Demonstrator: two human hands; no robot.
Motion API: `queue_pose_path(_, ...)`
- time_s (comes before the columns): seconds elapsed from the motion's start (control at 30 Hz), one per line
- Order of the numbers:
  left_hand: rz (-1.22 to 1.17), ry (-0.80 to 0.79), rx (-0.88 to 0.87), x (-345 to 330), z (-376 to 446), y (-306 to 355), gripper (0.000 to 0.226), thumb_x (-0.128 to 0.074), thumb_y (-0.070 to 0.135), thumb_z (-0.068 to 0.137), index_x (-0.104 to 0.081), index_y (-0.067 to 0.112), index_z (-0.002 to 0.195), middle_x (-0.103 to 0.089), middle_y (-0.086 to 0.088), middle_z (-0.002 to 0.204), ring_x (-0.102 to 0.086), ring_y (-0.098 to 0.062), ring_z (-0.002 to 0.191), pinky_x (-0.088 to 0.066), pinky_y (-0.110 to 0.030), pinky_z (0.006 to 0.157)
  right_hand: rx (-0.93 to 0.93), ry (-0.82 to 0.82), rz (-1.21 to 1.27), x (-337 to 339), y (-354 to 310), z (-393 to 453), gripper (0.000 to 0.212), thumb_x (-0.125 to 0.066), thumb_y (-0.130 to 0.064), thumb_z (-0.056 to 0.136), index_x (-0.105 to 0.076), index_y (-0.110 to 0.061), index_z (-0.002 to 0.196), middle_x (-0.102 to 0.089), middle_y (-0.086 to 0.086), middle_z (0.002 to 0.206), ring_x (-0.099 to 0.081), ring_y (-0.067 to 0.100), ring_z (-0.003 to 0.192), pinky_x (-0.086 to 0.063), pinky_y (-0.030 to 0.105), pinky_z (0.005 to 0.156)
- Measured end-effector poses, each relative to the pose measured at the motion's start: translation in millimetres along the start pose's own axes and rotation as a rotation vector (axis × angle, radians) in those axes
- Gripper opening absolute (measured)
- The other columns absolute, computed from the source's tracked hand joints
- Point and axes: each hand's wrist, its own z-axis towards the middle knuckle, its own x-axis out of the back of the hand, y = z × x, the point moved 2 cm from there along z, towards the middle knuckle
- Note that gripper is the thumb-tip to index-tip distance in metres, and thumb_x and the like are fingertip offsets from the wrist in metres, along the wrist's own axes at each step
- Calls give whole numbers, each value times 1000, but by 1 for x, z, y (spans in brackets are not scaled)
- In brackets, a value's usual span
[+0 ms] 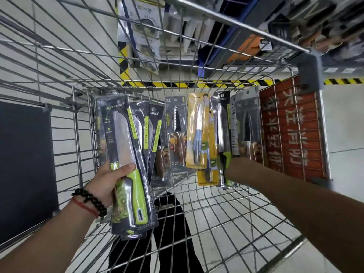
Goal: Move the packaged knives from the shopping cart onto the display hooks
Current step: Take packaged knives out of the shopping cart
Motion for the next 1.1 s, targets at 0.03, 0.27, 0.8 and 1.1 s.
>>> queue_pose_path(0.03, -2, -7, 4, 0, 0, 0, 66, -75, 16, 63, -51, 13, 125, -64, -3, 75, -53, -17, 46, -51, -27, 46, -34, -43, 119, -11, 2, 3, 36, -45, -23, 94, -59, -1, 119, -63, 15, 104, -63, 32, 95, -50, 32, 73)
queue_pose_path(0.27, 25, -44, -28, 4, 3, -5, 104, -97, 43, 21, -58, 22, 115, -67, 0, 69, -57, -19, 52, -52, -31, 55, -190, 100, 469, -49, -18, 15, 50, -44, -16, 98, -32, 1, 143, -51, 21, 139, -48, 36, 128, -39, 40, 102)
queue_pose_path(0.8, 18, -15, -7, 10, 16, -21, 111, -97, 42, 43, -38, 35, 136, -19, -35, 150, -21, -66, 129, -24, -79, 97, -156, 146, 428, -41, -13, 19, 47, -53, -16, 93, -38, -5, 136, -60, 18, 120, -59, 34, 108, -48, 38, 91)
queue_pose_path(1.1, 74, -2, 13, 0, 10, -16, 118, -98, 45, 39, -38, 34, 140, -35, -21, 151, -32, -56, 131, -30, -71, 102, -76, 230, 443, -43, 8, 27, 64, -81, -31, 69, -43, -10, 117, -62, 8, 106, -62, 31, 102, -51, 39, 89)
